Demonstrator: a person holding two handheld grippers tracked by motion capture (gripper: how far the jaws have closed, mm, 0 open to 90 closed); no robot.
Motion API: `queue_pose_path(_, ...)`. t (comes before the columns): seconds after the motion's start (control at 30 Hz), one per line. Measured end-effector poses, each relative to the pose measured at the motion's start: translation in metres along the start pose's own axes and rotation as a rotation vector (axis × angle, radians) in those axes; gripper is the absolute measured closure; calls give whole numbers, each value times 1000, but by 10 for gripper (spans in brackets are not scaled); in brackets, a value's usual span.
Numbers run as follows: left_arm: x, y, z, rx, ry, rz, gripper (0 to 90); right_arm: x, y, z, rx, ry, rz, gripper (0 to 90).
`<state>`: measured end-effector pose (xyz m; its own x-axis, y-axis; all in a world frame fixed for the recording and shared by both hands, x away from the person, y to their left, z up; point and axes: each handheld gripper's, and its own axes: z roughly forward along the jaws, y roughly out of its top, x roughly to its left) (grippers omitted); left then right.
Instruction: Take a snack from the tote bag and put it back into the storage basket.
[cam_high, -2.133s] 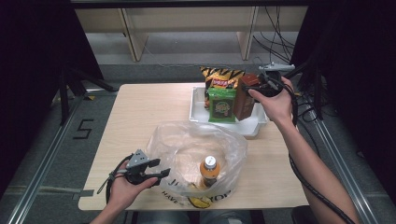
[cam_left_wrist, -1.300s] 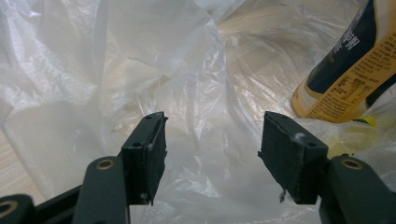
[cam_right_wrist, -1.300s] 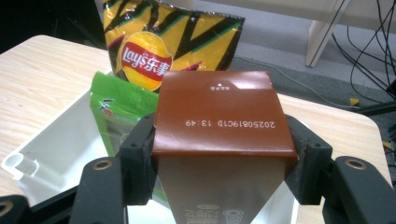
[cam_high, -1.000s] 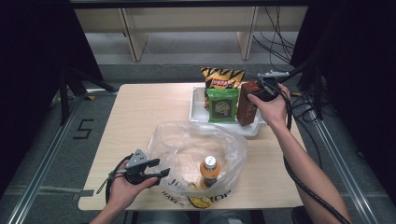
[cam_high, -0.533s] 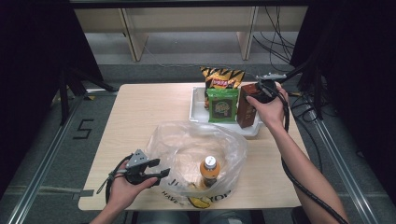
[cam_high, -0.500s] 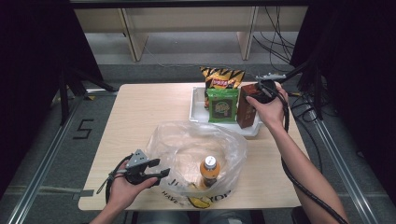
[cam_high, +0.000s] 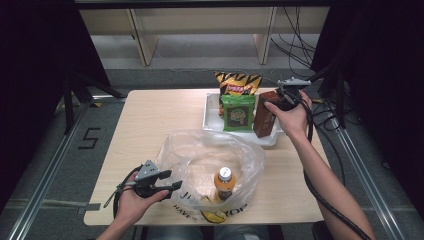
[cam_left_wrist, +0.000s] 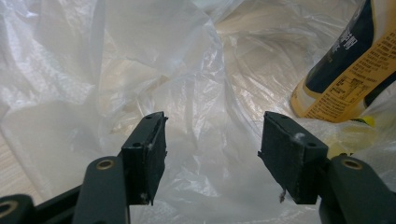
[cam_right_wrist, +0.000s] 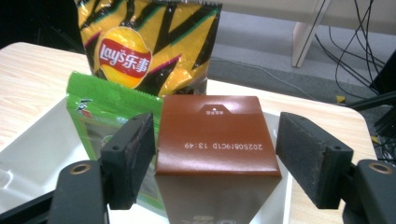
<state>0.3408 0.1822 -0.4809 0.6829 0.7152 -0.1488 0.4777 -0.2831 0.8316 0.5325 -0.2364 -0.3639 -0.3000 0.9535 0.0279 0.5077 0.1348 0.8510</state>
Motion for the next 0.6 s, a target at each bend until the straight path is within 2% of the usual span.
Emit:
queue_pose_path(0.03,1,0,0,-1,-1,19,399,0,0,-2,-9,3,3,287)
queue_pose_path(0.17,1,0,0,-10,-7,16,398,1,0,-11,-28,14,-6,277)
queue_pose_path(0.23,0,0,0,-5,-12,-3,399,1,-2,-16,-41,16,-18,277)
queue_pose_path(0.27,0,0,-1,-7,-7,1,398,1,-4,-20,-39,16,-16,279)
queue_pose_path(0.3,2,0,0,-10,-9,18,398,-1,-5,-22,-45,31,-40,280)
queue_pose_path(0.33,1,0,0,-7,-2,17,399,0,-8,-25,-43,31,-42,283)
queue_pose_path(0.37,1,0,0,-6,-4,17,399,2,-11,-28,-41,26,-27,297)
queue_pose_path(0.4,0,0,0,-9,-7,-1,399,2,-13,-30,-35,32,-33,303)
queue_pose_path(0.43,0,0,0,-11,-6,18,399,2,-15,-32,-39,34,-33,313)
queue_pose_path(0.53,0,0,1,-11,-5,17,398,2,-21,-36,-36,40,-44,355)
queue_pose_path(0.6,0,0,0,-11,-4,15,398,3,-24,-39,-35,63,-41,381)
